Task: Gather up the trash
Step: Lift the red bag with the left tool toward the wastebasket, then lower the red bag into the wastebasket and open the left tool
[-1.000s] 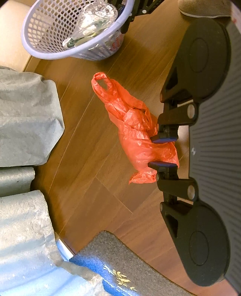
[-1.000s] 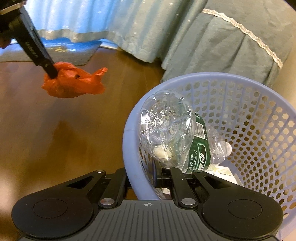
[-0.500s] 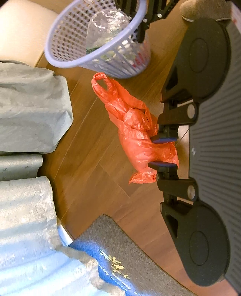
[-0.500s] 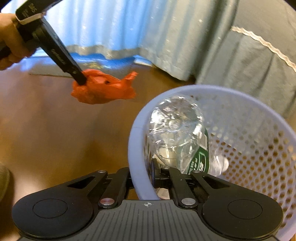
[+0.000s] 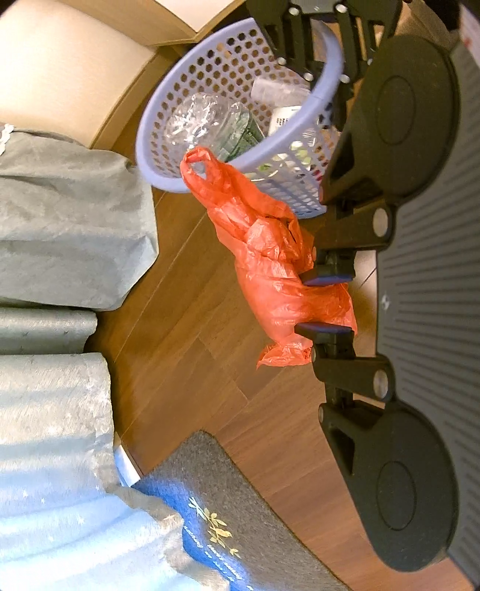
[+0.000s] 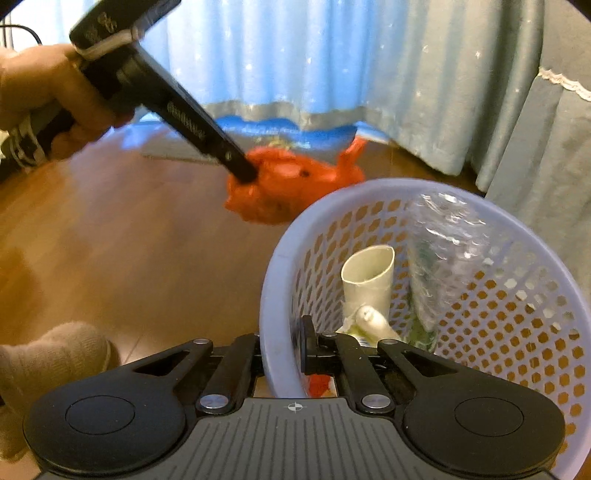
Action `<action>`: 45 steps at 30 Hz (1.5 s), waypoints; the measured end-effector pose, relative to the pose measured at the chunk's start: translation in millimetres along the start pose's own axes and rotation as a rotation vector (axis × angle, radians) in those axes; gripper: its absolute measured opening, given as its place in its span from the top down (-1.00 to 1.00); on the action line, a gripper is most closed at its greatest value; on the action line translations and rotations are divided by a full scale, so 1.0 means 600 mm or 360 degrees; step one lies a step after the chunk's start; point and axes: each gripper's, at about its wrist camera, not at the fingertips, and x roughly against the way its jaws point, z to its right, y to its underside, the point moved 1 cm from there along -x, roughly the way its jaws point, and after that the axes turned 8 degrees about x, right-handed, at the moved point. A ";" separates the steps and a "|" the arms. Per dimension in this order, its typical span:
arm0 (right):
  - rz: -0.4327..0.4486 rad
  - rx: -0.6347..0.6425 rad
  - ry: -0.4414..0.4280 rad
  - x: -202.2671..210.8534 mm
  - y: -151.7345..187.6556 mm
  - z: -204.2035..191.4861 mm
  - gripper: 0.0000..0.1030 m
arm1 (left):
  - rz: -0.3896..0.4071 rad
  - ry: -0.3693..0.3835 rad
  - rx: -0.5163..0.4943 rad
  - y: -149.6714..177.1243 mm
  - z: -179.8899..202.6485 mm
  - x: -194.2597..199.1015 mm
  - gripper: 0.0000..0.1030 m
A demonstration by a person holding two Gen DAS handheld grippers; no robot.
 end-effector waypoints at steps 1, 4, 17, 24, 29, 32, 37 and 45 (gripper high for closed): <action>-0.0027 0.0016 0.0008 -0.001 0.000 -0.001 0.93 | 0.0008 -0.0005 0.0004 -0.001 0.001 0.003 0.68; -0.0100 0.0067 0.0095 0.001 0.004 -0.001 0.39 | 0.0024 -0.0003 0.0005 -0.006 0.005 0.015 0.68; -0.0221 0.0090 0.0087 0.057 0.038 0.010 0.09 | 0.0050 0.0041 -0.0086 -0.023 0.060 0.050 0.69; -0.0327 0.0113 0.0067 0.043 0.041 0.017 0.09 | 0.0026 0.0020 -0.0083 -0.011 0.062 0.051 0.73; -0.0397 0.0128 0.0066 0.033 0.046 0.018 0.01 | 0.0012 -0.0023 -0.0076 -0.005 0.049 0.067 0.73; -0.0328 0.0169 0.0067 0.034 0.040 0.009 -0.03 | 0.0026 -0.0039 -0.0081 -0.006 0.044 0.085 0.73; -0.0216 0.0192 -0.0010 0.047 0.016 -0.006 -0.05 | 0.0062 -0.0008 -0.0069 -0.013 0.047 0.118 0.73; 0.0046 0.0086 0.0145 0.101 -0.032 0.028 -0.05 | 0.0121 0.0107 -0.0144 -0.050 0.094 0.145 0.73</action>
